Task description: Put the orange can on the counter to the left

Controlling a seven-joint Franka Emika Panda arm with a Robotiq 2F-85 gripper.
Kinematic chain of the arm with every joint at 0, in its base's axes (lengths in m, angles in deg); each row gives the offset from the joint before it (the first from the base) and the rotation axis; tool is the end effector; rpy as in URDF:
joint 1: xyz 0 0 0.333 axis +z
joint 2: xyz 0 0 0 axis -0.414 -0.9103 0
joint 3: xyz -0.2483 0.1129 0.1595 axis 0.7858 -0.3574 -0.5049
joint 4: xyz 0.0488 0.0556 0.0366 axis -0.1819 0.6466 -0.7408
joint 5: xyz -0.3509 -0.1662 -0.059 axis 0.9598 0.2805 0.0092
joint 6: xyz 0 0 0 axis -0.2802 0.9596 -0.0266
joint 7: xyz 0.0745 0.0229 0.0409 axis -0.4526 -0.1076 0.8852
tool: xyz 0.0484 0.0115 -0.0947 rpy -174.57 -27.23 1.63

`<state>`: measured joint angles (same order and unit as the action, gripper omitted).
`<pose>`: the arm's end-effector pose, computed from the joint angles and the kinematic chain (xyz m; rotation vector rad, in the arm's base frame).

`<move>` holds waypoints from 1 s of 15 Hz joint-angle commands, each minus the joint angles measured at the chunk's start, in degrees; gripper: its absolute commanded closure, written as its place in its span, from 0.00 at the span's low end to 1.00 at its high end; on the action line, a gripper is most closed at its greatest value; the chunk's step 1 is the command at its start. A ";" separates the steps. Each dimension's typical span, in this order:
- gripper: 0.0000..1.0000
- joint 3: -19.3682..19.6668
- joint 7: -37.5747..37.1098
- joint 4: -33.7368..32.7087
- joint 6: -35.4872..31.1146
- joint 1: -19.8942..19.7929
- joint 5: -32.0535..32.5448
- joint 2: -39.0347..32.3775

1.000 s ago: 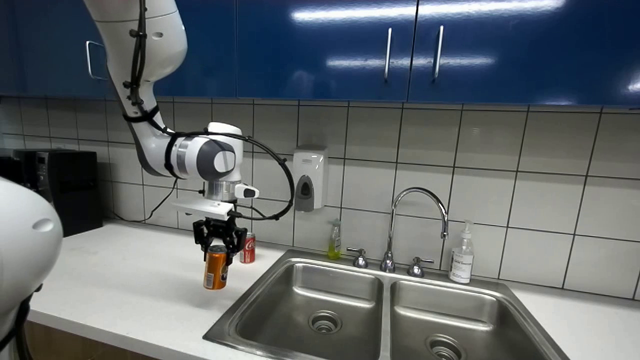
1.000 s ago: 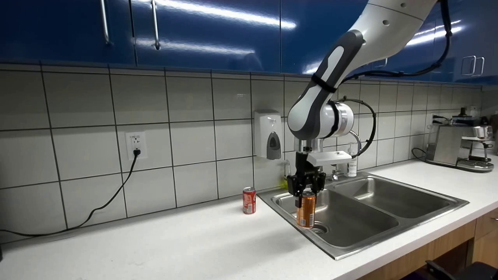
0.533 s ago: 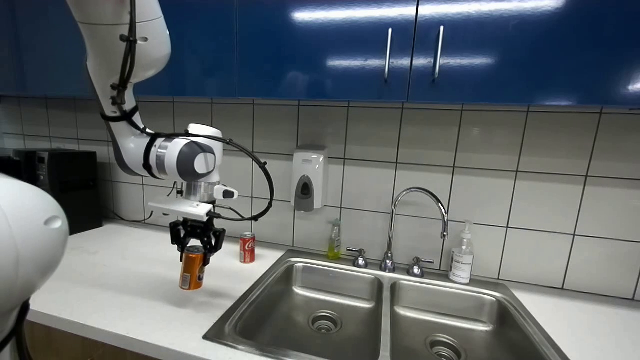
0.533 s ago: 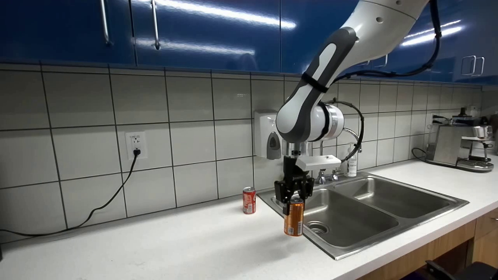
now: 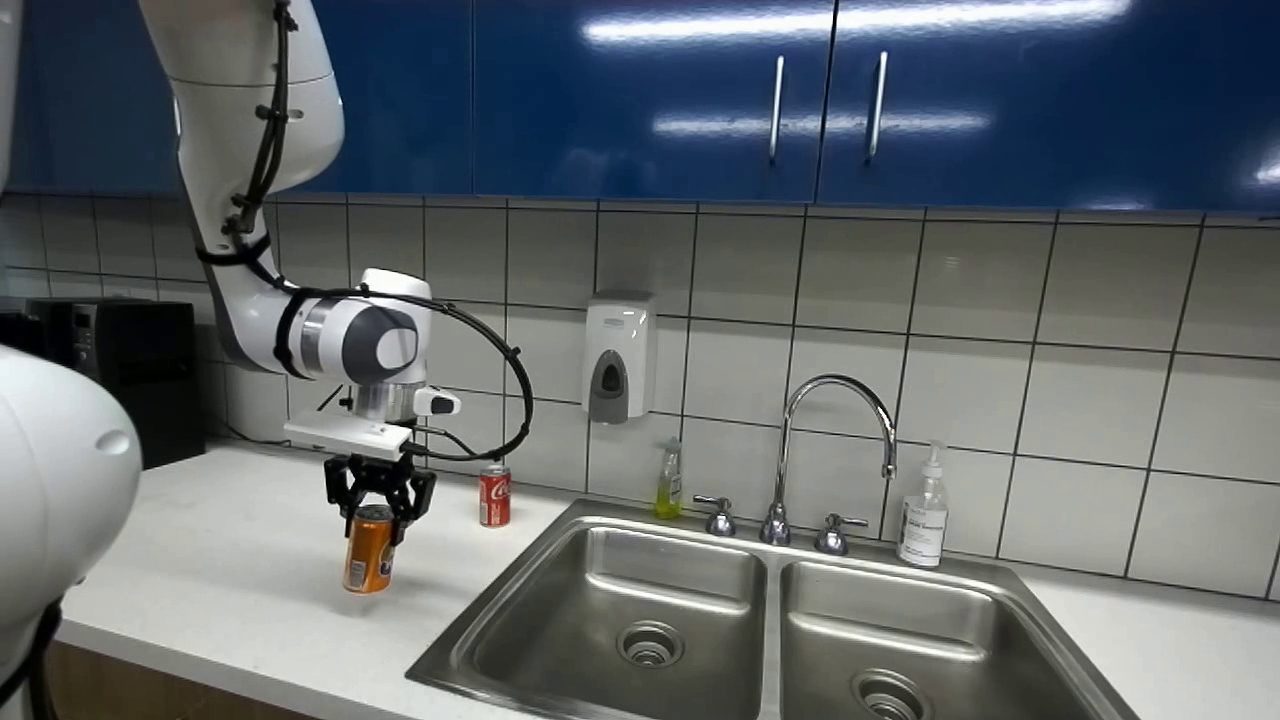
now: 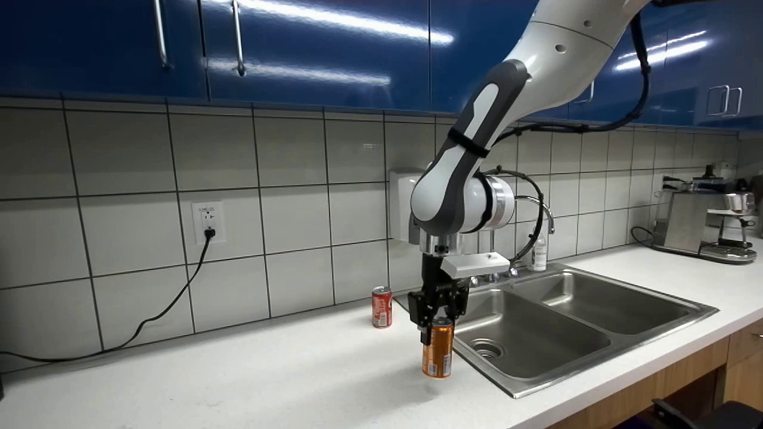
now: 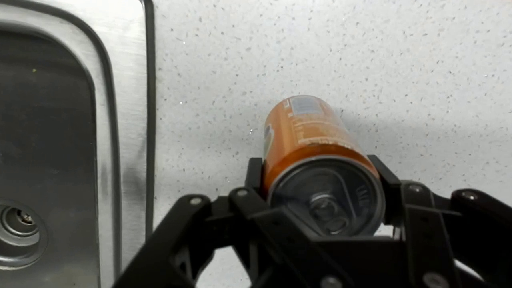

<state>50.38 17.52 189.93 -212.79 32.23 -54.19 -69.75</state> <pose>0.4649 0.1363 0.2292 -3.0273 -0.3538 0.0295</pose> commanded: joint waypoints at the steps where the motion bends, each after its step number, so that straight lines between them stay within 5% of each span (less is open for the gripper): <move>1: 0.62 -0.65 0.16 -2.40 -1.27 -0.23 -0.34 -3.07; 15: 0.62 0.20 -1.51 -5.08 -5.05 0.48 3.60 -8.21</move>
<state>50.25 17.43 185.42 -217.43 32.27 -52.50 -78.09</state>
